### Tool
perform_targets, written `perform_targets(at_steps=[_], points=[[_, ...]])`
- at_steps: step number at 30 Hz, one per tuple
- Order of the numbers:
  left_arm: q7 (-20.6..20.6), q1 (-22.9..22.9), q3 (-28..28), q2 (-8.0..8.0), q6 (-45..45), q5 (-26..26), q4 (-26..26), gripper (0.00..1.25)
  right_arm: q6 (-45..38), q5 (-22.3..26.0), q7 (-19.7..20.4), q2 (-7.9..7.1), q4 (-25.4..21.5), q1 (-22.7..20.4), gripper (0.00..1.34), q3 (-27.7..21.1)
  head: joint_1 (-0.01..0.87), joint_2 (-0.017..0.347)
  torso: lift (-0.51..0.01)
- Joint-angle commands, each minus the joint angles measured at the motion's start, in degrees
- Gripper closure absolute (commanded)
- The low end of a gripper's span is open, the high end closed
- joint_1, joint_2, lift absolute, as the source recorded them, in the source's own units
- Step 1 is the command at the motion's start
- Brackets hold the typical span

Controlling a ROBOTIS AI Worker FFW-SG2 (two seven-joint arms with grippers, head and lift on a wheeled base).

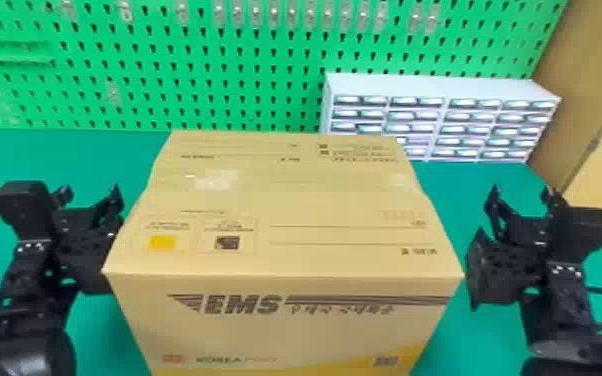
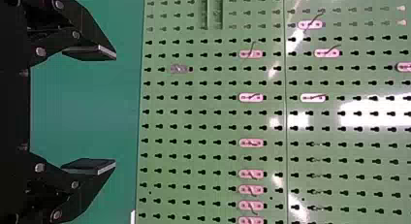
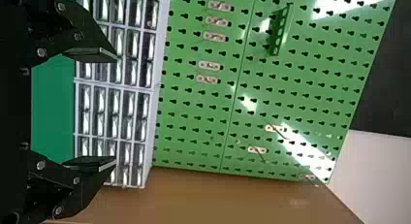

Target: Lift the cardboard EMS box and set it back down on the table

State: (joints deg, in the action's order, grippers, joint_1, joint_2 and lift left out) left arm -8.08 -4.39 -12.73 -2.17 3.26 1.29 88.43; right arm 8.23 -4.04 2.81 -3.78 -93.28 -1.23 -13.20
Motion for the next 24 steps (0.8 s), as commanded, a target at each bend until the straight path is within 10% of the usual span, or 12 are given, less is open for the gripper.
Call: perform_targets(at_steps=[1,24], points=[[0.0,0.0,-0.01,0.06,0.08,0.03,-0.01,0.46,-0.15,0.0,0.0,0.0,-0.06,0.0,0.51,0.02,0.678,-0.014,-0.09],[0.0,-0.26,-0.45,-0.03,0.17,0.2,-0.28,0.46,0.73,-0.09,0.0,0.18,-0.06,0.0,0.51,-0.95,0.678,-0.014,-0.092]])
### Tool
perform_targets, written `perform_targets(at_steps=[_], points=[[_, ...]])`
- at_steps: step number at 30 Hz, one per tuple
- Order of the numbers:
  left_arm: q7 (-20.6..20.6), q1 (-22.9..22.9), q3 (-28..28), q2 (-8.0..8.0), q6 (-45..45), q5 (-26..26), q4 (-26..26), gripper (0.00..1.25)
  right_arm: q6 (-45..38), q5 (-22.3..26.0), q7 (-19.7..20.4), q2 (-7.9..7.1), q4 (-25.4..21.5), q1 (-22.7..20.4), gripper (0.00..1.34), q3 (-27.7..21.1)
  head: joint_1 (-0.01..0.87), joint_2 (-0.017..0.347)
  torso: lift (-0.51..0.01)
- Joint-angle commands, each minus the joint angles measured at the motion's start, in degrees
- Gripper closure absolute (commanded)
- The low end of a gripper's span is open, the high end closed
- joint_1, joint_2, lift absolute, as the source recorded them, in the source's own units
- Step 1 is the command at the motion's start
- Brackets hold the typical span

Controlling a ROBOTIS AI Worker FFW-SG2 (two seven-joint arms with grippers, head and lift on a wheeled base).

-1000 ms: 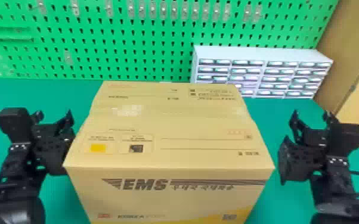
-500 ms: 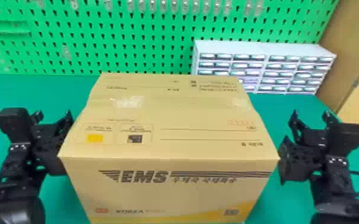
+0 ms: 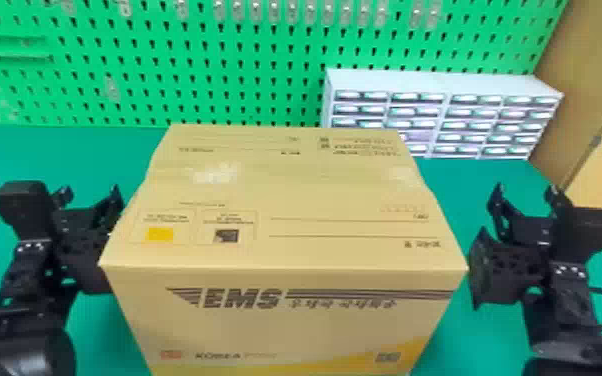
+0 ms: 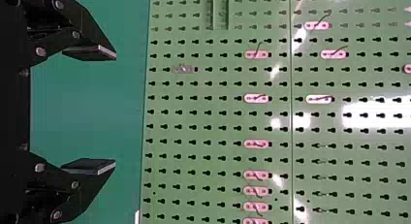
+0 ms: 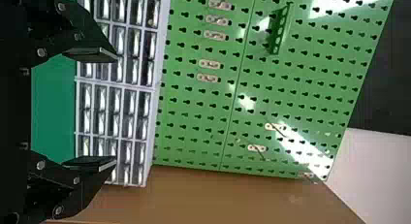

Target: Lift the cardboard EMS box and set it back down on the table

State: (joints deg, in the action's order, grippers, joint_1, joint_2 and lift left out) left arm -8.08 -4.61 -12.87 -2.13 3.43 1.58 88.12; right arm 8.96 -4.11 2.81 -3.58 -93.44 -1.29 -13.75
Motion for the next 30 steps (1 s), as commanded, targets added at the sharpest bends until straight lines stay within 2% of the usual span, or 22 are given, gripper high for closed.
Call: perform_targets(at_steps=[1,13,24,30], points=[[0.0,-0.13,-0.49,-0.06,0.0,-0.26,-0.05,0.46,0.0,-0.02,0.0,-0.11,0.1,0.06,0.51,-0.49,0.678,-0.014,-0.092],[0.0,-1.01,-1.63,-0.06,0.18,-1.14,-0.93,0.46,0.09,0.24,0.0,-1.87,1.33,1.73,0.51,-0.05,0.678,-0.014,-0.092],[-0.44,-1.98,1.44,-0.06,0.35,-0.17,-3.39,0.46,1.49,0.77,0.0,-3.01,4.31,3.93,0.51,3.91,0.678,-0.014,-0.092],[-1.14,-2.5,3.11,-0.06,0.44,0.09,-4.53,0.46,2.02,0.86,0.0,-3.1,5.02,4.37,0.51,5.49,0.678,-0.014,-0.092]])
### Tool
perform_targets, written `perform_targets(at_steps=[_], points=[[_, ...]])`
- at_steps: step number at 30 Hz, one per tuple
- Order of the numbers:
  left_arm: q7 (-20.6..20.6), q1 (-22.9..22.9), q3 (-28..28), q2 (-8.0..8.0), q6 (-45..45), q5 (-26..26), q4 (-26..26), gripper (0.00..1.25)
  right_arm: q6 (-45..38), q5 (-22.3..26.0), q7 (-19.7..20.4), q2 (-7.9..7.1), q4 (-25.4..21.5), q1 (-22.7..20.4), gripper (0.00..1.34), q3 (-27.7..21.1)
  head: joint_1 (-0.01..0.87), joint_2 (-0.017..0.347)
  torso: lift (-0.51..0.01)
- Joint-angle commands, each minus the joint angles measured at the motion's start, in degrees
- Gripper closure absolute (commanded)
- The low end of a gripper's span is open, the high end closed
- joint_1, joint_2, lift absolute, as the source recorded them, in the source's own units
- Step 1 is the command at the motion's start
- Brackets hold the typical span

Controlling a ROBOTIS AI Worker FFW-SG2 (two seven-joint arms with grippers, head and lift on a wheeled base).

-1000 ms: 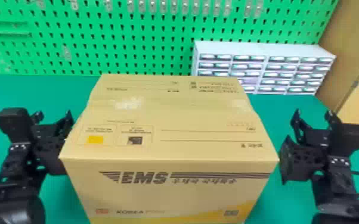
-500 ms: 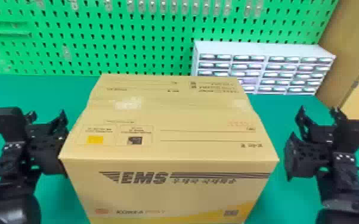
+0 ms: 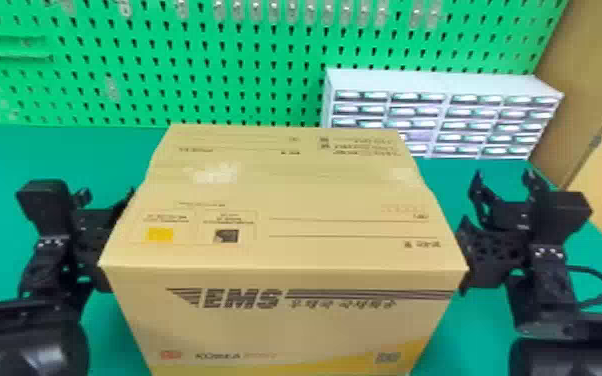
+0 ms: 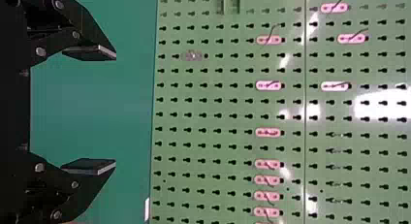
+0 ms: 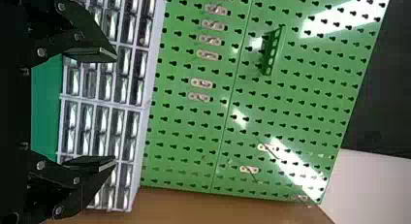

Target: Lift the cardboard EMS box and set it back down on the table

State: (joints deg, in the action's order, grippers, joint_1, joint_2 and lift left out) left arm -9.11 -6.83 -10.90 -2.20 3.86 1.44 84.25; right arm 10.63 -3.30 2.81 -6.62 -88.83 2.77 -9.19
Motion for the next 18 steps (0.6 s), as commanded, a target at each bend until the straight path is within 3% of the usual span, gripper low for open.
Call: perform_targets(at_steps=[1,18], points=[[-0.12,-0.2,1.5,0.0,0.1,0.58,-0.66,0.46,0.44,0.05,0.0,0.03,0.41,0.31,0.51,1.19,0.678,-0.014,-0.092],[-1.44,-0.99,5.72,0.0,0.54,2.78,-0.92,0.46,0.79,0.66,0.0,0.74,1.73,2.94,0.51,6.91,0.678,-0.014,-0.092]])
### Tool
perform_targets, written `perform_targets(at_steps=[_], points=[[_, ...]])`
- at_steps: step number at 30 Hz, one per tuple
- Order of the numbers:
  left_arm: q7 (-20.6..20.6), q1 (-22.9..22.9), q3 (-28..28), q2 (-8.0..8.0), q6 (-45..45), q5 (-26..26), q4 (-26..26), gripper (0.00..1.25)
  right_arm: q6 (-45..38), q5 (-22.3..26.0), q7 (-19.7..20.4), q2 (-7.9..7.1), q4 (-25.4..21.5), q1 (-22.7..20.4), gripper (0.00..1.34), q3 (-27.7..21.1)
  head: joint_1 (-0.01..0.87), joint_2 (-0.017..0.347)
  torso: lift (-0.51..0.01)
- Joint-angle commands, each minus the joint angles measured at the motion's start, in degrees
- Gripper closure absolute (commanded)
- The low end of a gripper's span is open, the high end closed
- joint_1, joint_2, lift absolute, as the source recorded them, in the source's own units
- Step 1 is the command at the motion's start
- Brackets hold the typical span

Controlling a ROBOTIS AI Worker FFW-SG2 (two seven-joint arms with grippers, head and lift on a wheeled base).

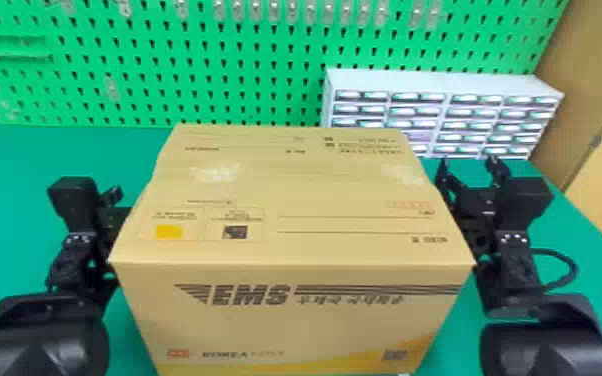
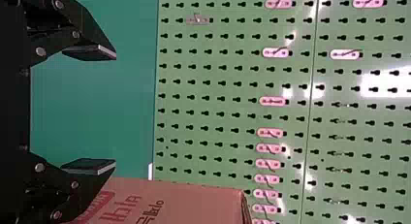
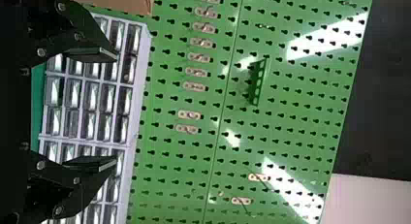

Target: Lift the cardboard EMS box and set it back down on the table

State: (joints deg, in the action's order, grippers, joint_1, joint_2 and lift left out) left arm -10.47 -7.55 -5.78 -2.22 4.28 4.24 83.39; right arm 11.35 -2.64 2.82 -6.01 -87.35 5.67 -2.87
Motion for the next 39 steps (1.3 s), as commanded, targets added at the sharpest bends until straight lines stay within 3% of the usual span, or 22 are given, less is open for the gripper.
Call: perform_targets(at_steps=[1,21,39], points=[[-0.08,-0.28,0.51,0.02,0.11,0.07,-0.16,0.46,0.07,0.01,-0.01,0.12,0.25,-0.05,0.5,0.58,0.678,-0.014,-0.092],[-1.04,-0.19,1.92,0.02,0.2,0.34,-0.59,0.46,-0.02,0.45,-0.01,0.21,2.18,-0.14,0.5,1.55,0.678,-0.014,-0.092],[-3.24,-3.0,2.27,0.02,0.2,1.04,0.81,0.46,-0.02,1.06,-0.01,-0.4,1.48,2.24,0.51,3.22,0.678,-0.014,-0.092]])
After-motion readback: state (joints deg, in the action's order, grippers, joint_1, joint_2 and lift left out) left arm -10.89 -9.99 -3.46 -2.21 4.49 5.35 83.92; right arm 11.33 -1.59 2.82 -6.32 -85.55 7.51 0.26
